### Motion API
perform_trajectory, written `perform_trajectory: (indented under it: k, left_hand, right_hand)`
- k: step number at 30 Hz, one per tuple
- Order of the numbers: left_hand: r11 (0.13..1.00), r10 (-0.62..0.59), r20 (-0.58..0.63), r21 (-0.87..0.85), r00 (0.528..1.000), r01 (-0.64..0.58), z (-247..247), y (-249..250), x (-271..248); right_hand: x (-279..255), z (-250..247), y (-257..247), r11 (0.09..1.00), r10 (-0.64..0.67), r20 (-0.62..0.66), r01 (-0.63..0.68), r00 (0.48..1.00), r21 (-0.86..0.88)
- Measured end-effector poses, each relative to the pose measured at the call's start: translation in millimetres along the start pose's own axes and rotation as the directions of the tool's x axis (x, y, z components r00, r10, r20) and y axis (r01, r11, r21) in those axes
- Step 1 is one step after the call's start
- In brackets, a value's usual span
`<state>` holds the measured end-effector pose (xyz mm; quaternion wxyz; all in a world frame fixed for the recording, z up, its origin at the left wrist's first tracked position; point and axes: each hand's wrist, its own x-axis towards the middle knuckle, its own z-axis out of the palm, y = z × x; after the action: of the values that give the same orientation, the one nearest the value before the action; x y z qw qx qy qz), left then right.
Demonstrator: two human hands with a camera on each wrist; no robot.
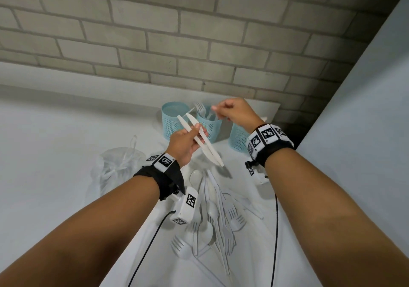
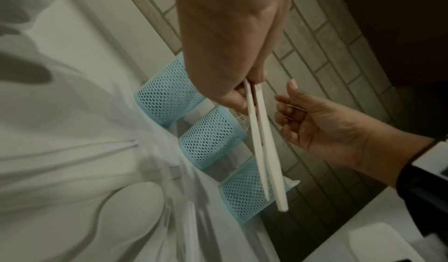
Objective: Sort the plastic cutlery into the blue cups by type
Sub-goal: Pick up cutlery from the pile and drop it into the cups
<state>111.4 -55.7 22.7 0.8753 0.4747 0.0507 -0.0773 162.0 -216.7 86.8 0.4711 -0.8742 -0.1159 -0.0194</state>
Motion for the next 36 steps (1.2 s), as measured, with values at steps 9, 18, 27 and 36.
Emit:
perform_trajectory:
  k: [9, 18, 27, 36]
  left_hand:
    - [0.983, -0.072, 0.084, 0.172, 0.994, 0.056, 2, 2, -13]
    - [1.000, -0.012, 0.001, 0.022, 1.000, 0.012, -9, 9, -22]
    - [0.987, 0.079, -0.092, -0.134, 0.993, -0.091, -10, 7, -25]
    - [0.988, 0.048, -0.139, -0.136, 0.989, -0.067, -27, 13, -25]
  right_hand:
    - [-10, 31, -5, 0.984, 0.146, 0.294, -0.169, 0.944, 0.054]
    - [-18, 30, 2, 0.744, 0.314, 0.049, -0.278, 0.948, 0.608]
    - [-49, 49, 26, 0.814, 0.393, 0.540, -0.555, 0.744, 0.172]
    - [-54, 37, 37, 0.837, 0.399, 0.323, -0.485, 0.858, 0.255]
